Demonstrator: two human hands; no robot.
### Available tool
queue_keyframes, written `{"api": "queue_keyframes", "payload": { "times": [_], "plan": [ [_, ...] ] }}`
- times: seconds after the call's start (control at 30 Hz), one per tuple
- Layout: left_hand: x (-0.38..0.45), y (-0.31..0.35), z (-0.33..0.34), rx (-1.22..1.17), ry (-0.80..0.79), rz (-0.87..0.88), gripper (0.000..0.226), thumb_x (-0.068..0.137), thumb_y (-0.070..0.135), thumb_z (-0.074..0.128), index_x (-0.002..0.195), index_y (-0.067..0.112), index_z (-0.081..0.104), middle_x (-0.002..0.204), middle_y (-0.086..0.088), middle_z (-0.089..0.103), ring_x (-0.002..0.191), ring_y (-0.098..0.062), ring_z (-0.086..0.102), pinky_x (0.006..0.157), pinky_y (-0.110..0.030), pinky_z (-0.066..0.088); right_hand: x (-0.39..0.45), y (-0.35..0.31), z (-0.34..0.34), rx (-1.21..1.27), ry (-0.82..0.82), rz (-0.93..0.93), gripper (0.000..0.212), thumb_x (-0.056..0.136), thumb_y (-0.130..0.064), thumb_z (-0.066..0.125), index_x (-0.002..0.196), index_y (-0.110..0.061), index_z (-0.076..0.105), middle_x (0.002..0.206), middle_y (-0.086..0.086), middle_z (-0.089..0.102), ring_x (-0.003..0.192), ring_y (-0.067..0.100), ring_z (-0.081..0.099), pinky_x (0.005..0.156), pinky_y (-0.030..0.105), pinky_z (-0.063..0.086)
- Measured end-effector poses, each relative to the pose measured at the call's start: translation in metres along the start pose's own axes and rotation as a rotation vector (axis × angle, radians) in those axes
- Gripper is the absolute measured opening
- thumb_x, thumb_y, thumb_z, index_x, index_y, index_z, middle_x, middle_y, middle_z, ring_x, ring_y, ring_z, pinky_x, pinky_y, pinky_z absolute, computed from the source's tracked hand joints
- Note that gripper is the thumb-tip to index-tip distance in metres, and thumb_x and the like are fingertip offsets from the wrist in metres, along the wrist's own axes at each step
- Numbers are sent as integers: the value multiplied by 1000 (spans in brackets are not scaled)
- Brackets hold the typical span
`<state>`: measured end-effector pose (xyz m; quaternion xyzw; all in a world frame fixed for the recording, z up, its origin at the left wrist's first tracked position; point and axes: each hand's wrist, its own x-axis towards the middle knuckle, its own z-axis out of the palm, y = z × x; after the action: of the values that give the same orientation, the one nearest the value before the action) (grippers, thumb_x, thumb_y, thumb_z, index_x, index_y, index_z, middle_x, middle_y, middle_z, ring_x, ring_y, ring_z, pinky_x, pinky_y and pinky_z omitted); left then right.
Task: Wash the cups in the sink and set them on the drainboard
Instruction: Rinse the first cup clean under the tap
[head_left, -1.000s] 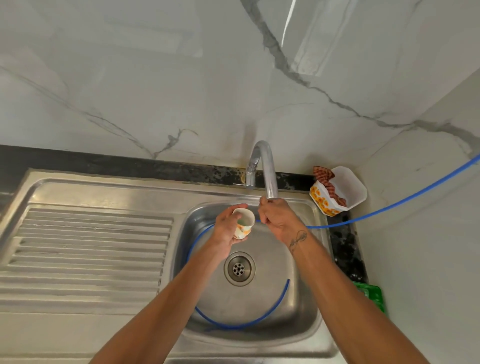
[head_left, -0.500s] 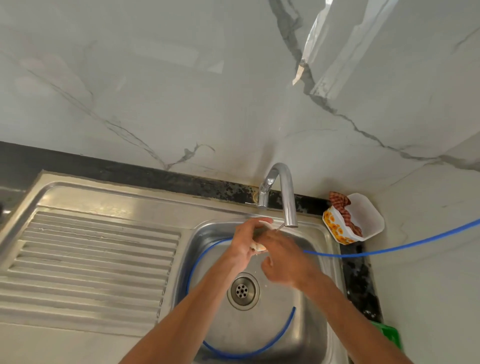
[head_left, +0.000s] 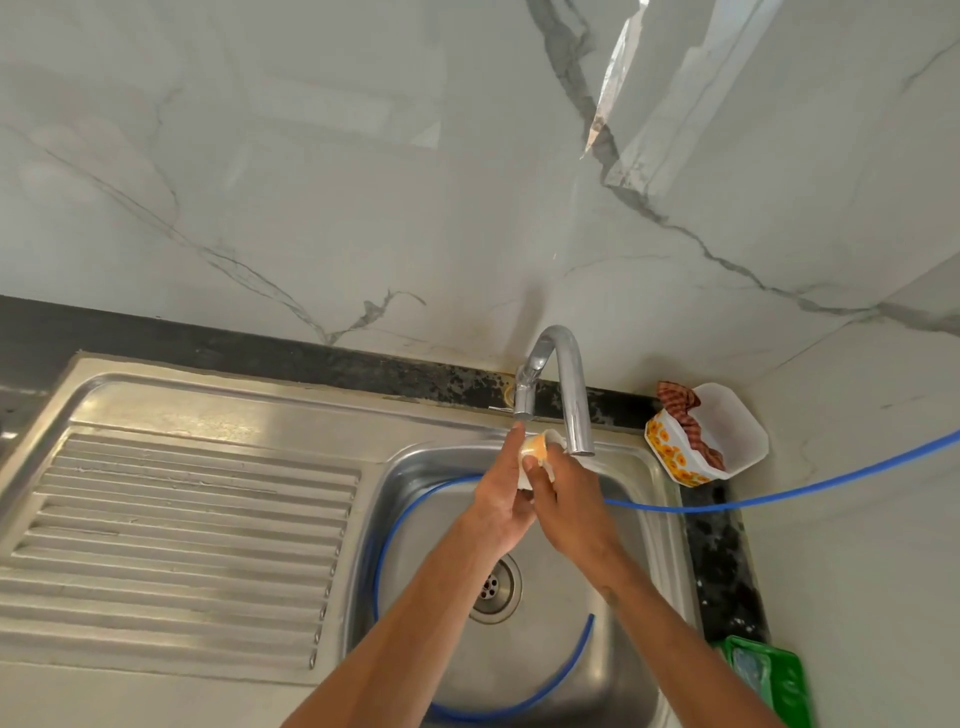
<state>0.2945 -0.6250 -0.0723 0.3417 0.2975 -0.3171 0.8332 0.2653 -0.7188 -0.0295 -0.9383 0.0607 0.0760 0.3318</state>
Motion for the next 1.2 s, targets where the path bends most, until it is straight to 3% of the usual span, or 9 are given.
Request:
{"api": "queue_keyframes", "payload": {
  "times": [0.1, 0.23, 0.37, 0.5, 0.6, 0.77, 0.87, 1.03, 1.2],
  "plan": [
    [5, 14, 5, 135, 89, 11, 25, 100, 36, 65, 99, 13, 73, 78, -6, 76, 79, -20, 70, 80, -40, 58, -1, 7, -4, -244, -36, -131, 30, 109, -26, 49, 138, -20, 56, 122, 6, 68, 110, 19, 66, 87, 27, 56],
    [11, 18, 11, -49, 51, -83, 32, 93, 31, 75, 110, 3, 73, 86, -15, 76, 77, -27, 74, 76, -42, 63, -2, 1, 1, -425, 5, -197, 31, 107, -21, 51, 138, -19, 55, 118, 7, 69, 107, 20, 65, 86, 30, 58],
    [12, 0, 11, 43, 13, -49, 34, 102, 39, 58, 112, 9, 71, 91, -12, 74, 83, -24, 72, 70, -37, 62, -5, -6, -6, 252, 126, 221, 23, 110, -32, 49, 110, -15, 64, 101, 5, 70, 91, 14, 68, 66, 16, 48],
    [-4, -25, 13, 749, 140, 673, 23, 107, 47, 49, 111, 31, 64, 102, 2, 71, 90, -15, 72, 73, -40, 64, 8, -4, -8, 955, 112, 686, 19, 104, -14, 55, 107, -7, 72, 92, 12, 76, 89, 24, 72, 67, 32, 58],
    [-16, -30, 4, 1105, 212, 913, 41, 100, 62, 51, 133, 39, 54, 118, 13, 61, 96, -5, 65, 78, -28, 59, 20, -6, -18, 1328, 41, 932, 20, 105, -15, 56, 112, -1, 68, 92, 17, 74, 90, 31, 71, 75, 44, 59],
    [-11, -12, -12, 1332, 204, 1084, 63, 99, 68, 49, 151, 32, 46, 134, 8, 62, 115, -9, 57, 97, -24, 49, 23, -4, -17, 1598, -67, 1026, 31, 103, -15, 56, 125, 6, 64, 107, 16, 76, 104, 25, 73, 99, 40, 58],
    [-1, -15, -11, 1340, 203, 1064, 50, 107, 54, 43, 149, 29, 51, 143, 1, 57, 125, -15, 54, 105, -31, 50, 19, -3, -11, 1727, -17, 988, 22, 105, -17, 54, 115, -2, 65, 76, 7, 72, 57, 9, 70, 60, 18, 61],
    [6, -18, -1, 1131, 294, 1115, 41, 114, 39, 35, 112, 21, 72, 102, 6, 71, 98, -8, 65, 86, -27, 53, 3, -17, -12, 1240, -10, 779, 18, 103, -20, 59, 104, -8, 73, 98, 11, 77, 101, 24, 74, 92, 41, 58],
    [-6, 6, 13, 338, 180, 53, 38, 110, 37, 43, 102, 11, 69, 90, -5, 73, 86, -18, 68, 65, -34, 55, -5, -21, -18, 179, -73, 203, 19, 110, -31, 49, 119, -21, 62, 111, -6, 64, 102, 11, 63, 79, 21, 51]
  ]
}}
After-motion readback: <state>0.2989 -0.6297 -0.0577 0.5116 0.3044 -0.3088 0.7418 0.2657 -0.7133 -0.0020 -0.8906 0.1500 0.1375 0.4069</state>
